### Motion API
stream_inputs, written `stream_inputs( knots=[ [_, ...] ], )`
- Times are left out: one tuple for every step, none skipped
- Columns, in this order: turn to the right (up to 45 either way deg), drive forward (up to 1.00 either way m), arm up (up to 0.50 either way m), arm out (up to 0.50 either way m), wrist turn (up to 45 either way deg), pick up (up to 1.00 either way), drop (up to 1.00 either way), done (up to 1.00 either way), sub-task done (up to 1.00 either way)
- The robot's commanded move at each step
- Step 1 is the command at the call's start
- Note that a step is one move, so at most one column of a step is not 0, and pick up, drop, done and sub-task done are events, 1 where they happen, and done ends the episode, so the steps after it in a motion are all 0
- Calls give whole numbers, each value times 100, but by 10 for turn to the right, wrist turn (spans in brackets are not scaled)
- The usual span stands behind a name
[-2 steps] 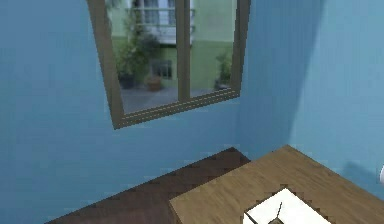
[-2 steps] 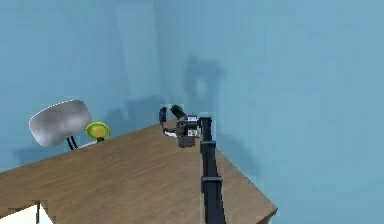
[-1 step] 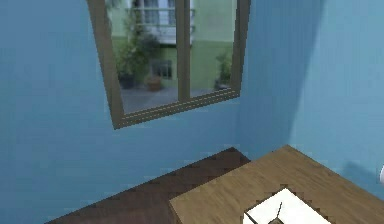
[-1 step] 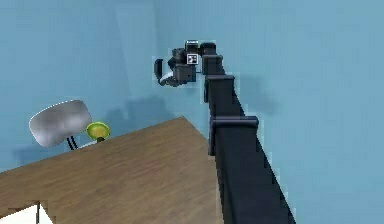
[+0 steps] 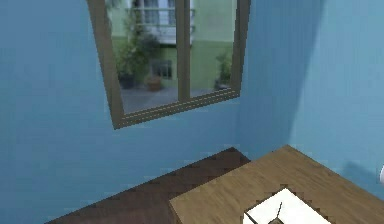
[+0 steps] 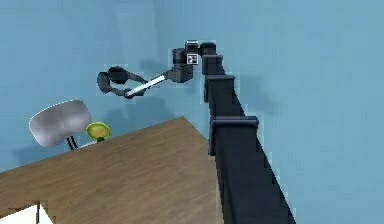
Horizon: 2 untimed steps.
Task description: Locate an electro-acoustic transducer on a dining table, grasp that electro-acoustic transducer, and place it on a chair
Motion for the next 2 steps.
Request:
stream_inputs(
  knots=[
    [0,0,0,0,-450,0,0,0,0],
    [0,0,0,0,-270,0,0,0,0]
  ],
)
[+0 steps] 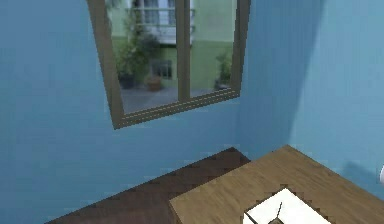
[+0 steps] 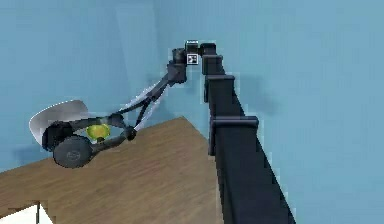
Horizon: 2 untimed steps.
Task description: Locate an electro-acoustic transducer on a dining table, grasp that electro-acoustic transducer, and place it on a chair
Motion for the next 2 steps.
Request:
stream_inputs(
  knots=[
    [0,0,0,-48,0,0,0,0,0],
    [-450,0,0,0,0,0,0,0,0]
  ],
)
